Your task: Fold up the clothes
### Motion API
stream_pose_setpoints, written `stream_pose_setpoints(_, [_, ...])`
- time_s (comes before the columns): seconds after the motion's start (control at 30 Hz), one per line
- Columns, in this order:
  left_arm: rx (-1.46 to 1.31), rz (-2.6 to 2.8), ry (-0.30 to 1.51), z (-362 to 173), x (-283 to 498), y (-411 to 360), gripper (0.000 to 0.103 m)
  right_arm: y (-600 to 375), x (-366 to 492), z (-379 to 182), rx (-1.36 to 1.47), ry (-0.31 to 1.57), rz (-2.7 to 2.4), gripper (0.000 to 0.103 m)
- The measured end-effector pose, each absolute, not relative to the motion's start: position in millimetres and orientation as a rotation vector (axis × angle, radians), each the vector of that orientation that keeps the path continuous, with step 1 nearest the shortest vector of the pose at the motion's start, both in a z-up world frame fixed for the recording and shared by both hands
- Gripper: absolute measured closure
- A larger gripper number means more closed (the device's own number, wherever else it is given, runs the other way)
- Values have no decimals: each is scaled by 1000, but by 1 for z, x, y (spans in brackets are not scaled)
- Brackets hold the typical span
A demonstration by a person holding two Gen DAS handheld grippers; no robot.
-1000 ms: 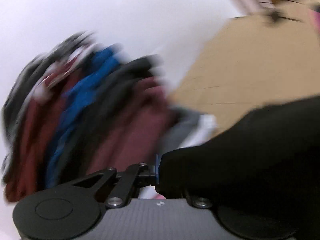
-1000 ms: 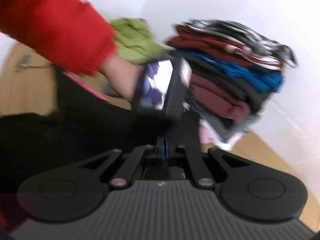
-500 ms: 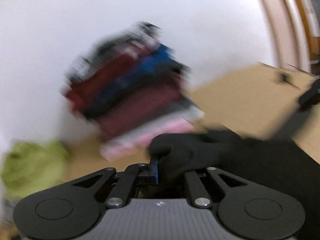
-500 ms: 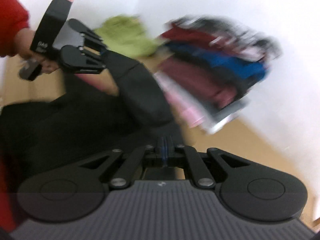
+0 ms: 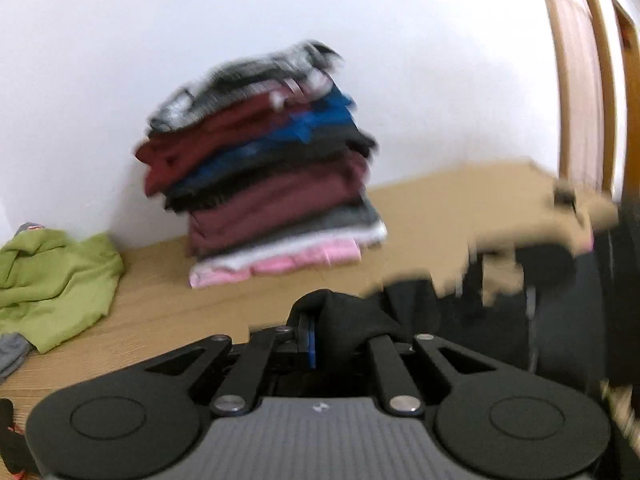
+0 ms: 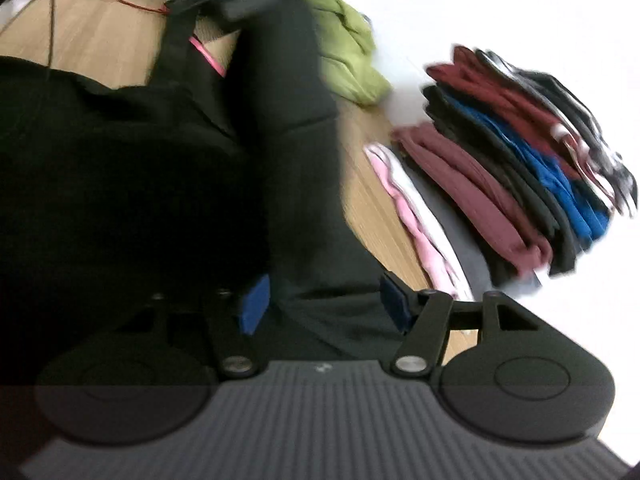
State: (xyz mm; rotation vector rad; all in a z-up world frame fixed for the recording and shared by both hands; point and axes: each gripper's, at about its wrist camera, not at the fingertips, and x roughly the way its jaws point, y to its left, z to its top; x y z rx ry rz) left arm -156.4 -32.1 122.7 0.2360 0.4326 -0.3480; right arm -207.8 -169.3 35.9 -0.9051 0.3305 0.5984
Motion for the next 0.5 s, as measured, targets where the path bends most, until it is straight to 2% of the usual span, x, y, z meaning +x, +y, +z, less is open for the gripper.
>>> stream_pose_setpoints(0.1, [214, -377, 403, 139, -164, -27, 95, -158, -205, 22, -946, 272, 505, 40])
stream_pose_setpoints(0.23, [255, -385, 439, 129, -161, -26, 94, -146, -198, 13, -960, 216, 424, 41])
stream_pose_setpoints(0.27, [284, -399, 442, 123, -162, -24, 94, -146, -194, 14, -957, 203, 366, 49])
stream_pose_setpoints(0.3, [312, -413, 444, 117, -164, -21, 94, -148, -190, 17, -940, 205, 315, 76])
stream_pose_setpoints(0.33, [341, -427, 447, 111, -166, -19, 94, -154, -186, 23, -911, 222, 275, 97])
stream_pose_setpoints(0.43, [474, -457, 461, 86, -178, -18, 92, -176, -192, 50, -860, 295, 339, 96])
stream_pose_setpoints(0.5, [510, -523, 551, 73, -181, -15, 90, -187, -218, 61, -912, 293, 473, 96])
